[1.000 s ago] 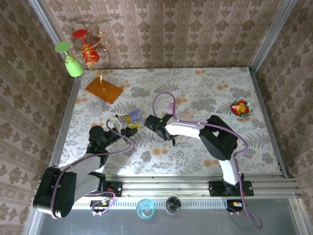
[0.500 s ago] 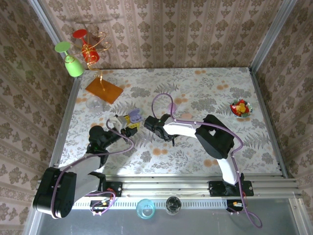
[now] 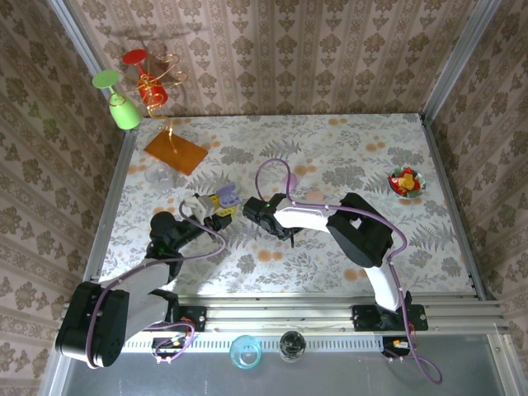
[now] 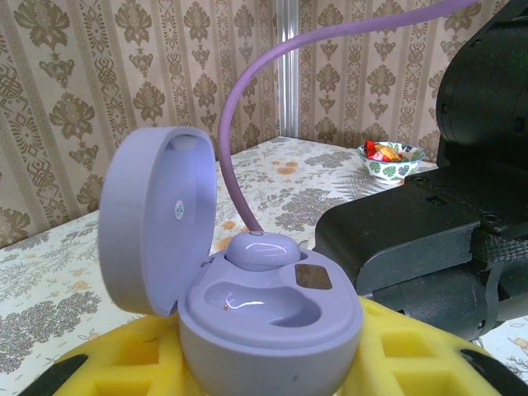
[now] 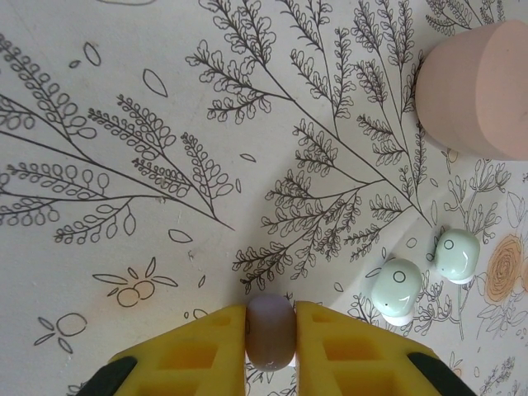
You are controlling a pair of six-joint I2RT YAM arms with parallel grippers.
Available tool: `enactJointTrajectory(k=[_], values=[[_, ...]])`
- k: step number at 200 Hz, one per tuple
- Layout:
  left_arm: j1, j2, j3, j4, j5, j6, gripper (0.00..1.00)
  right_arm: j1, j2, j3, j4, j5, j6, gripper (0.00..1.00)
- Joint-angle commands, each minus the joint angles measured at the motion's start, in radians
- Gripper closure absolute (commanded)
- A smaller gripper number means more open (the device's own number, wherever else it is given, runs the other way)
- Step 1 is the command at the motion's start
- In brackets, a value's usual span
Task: Insert wireless bluetooth earbuds into charging case
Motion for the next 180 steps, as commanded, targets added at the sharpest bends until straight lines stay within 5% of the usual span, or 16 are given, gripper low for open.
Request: enactJointTrajectory(k=[1, 55, 127, 180], values=[[0.007, -0.009, -0.010, 0.009, 0.007, 0.024, 0.69, 0.001, -0.072, -0.025, -0.002, 0.020, 0.021, 0.79], [-0.014, 0.089, -0.008, 0.138, 0.003, 0.001, 0.69, -0.053, -0.346, -0.172, 0.194, -0.252, 0.039, 0.80], [-0.131, 0.232, 0.040, 0.197, -0.041, 0.090, 0.69, -0.169, -0.714, -0.367, 0.589, -0.763, 0.156, 0.81], [-0.209, 0.339, 0.101, 0.244, -0.041, 0.107, 0.69, -0.205, -0.756, -0.382, 0.765, -0.992, 0.239, 0.81]])
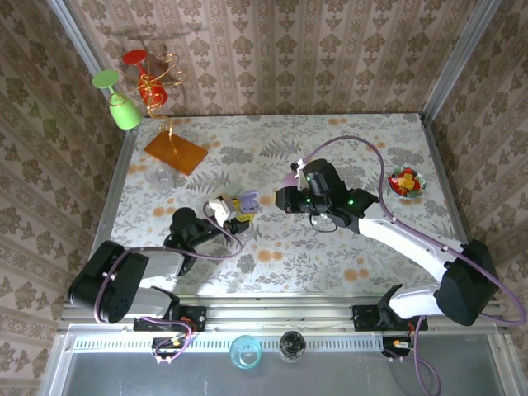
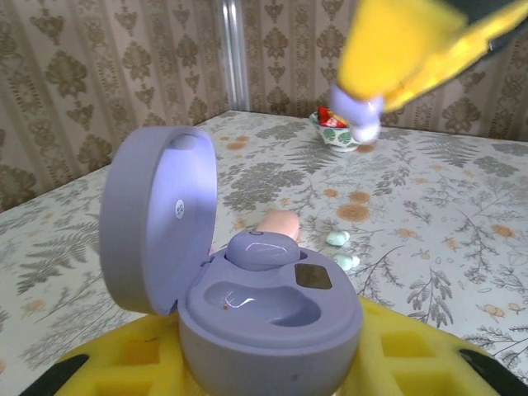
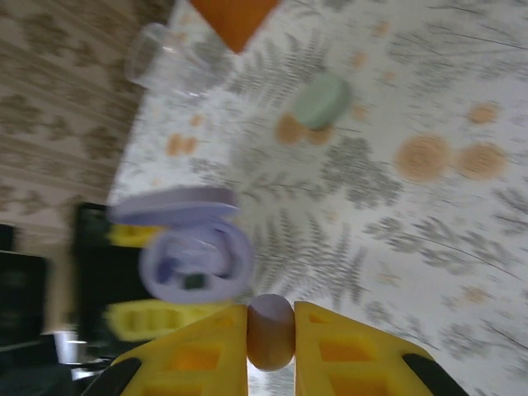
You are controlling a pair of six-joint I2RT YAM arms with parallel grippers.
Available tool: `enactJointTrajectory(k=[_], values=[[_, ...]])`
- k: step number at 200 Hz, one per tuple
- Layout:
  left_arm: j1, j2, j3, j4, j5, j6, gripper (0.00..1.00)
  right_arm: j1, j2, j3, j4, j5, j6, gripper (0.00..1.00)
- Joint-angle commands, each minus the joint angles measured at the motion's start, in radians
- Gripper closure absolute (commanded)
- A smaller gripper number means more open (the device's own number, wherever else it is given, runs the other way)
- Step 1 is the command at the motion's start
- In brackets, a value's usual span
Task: Insert wireless bluetooth earbuds into charging case
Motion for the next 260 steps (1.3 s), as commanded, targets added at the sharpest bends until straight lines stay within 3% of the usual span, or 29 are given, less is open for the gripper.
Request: enactJointTrajectory(k=[1, 95, 214, 260], values=[[-0.028, 0.039, 0.044, 0.083, -0.002, 0.031, 0.69, 0.001, -0.015, -0.008, 0.128, -0.161, 0.062, 0.81], [-0.113, 0.114, 0.131, 0.084, -0.061, 0.041, 0.70, 0.013, 0.049, 0.022, 0.153, -0.182, 0.058, 0.81], [-0.125, 0.095, 0.142, 0.085, -0.067, 0.027, 0.71, 0.013, 0.124, -0.006, 0.183, -0.172, 0.070, 0.81], [-0.124, 0.090, 0.147, 0.081, -0.077, 0.022, 0.71, 0.013, 0.112, 0.001, 0.136, -0.136, 0.053, 0.73]])
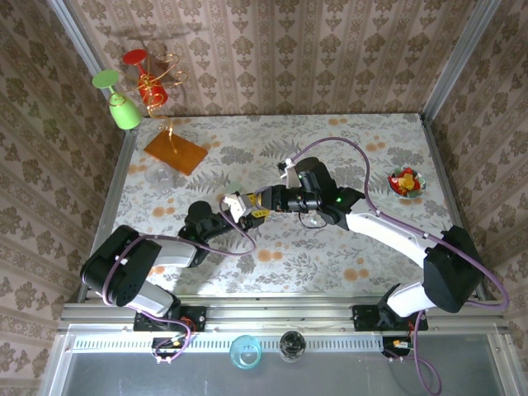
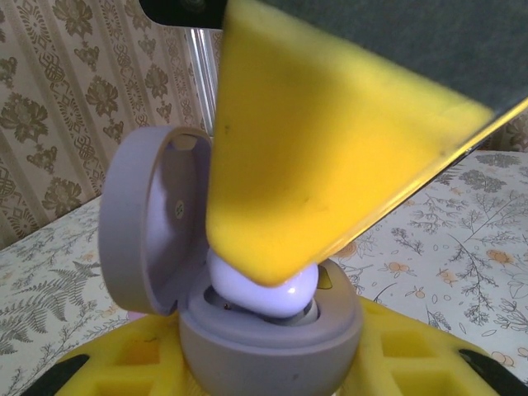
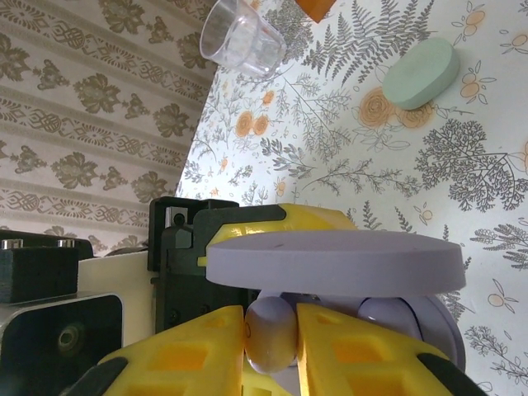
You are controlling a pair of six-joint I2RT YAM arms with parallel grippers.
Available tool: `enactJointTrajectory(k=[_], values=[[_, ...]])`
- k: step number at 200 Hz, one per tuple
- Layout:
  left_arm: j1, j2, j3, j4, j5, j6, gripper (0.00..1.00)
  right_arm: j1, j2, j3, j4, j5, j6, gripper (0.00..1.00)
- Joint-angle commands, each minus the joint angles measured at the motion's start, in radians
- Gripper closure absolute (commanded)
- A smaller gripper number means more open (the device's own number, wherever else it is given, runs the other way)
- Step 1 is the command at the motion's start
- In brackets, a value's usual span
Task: Insert wireless bluetooth earbuds into charging case
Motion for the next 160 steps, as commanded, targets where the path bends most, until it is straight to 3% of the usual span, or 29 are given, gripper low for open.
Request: enactJointTrajectory(k=[1, 98, 160], values=[[-0.008, -0.024, 0.030, 0.036, -0.011, 0.002, 0.71, 0.006, 0.002, 0.001, -0.024, 0.027, -0.009, 0.72], [0.003, -0.029, 0.012, 0.026, -0.018, 0.025, 0.71, 0.004, -0.120, -0.002, -0.058, 0.039, -0.103, 0.60], [0.016, -0.067, -0.015, -0.049, 0.027, 0.121, 0.71, -0.027, -0.089, 0.127, -0.183, 0.069, -0.194, 0.61]])
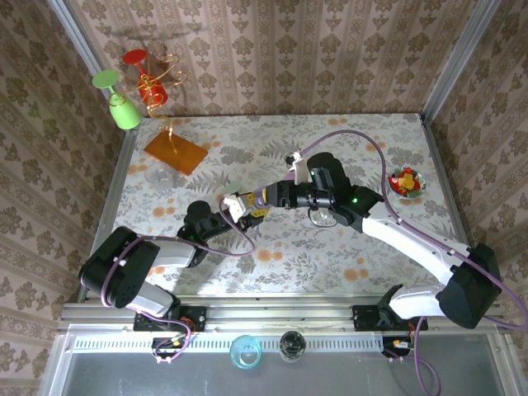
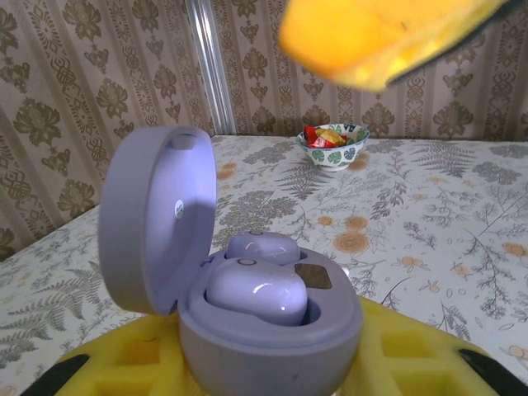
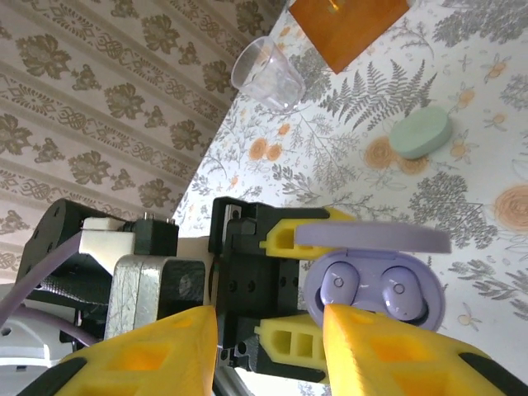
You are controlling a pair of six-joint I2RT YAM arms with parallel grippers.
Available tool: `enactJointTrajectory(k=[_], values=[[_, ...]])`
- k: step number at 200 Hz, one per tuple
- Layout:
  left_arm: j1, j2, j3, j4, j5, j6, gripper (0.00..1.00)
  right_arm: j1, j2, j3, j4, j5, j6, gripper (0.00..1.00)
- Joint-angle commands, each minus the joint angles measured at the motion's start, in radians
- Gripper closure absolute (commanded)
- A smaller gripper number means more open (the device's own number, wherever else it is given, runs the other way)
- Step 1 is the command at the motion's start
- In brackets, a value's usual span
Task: Insert wireless bluetooth earbuds into charging case
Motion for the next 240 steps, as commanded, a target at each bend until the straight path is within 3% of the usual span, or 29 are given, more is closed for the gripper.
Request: enactJointTrajectory(k=[1, 52, 109, 125, 153, 174, 240], values=[[0.007, -0.050, -0.011, -0.027, 0.035, 0.065, 0.71, -0.015, 0.040, 0.075, -0.067, 0.022, -0.056, 0.61], [0.005, -0.099, -0.017, -0.076, 0.045, 0.068, 0.71, -0.018, 0.182, 0.174, -0.104, -0.042, -0.066, 0.61], [0.007, -0.112, -0.029, -0.017, -0.012, -0.020, 0.71, -0.020, 0.095, 0.091, -0.065, -0.044, -0.041, 0.61], [0.007, -0.109, -0.032, 0.020, -0.009, -0.050, 0.71, -0.029, 0.055, 0.059, -0.033, -0.050, -0.007, 0.56], [0.007, -0.109, -0.029, 0.073, -0.006, -0.113, 0.70, -0.075, 0.013, -0.041, 0.112, -0.146, 0.141, 0.41], [0.008, -0.111, -0.016, 0.078, -0.004, -0.145, 0.70, -0.099, 0.007, -0.112, 0.225, -0.218, 0.245, 0.35], [0.004, -0.133, 0.014, 0.082, -0.010, -0.200, 0.70, -0.101, 0.109, -0.206, 0.592, -0.413, 0.510, 0.37]])
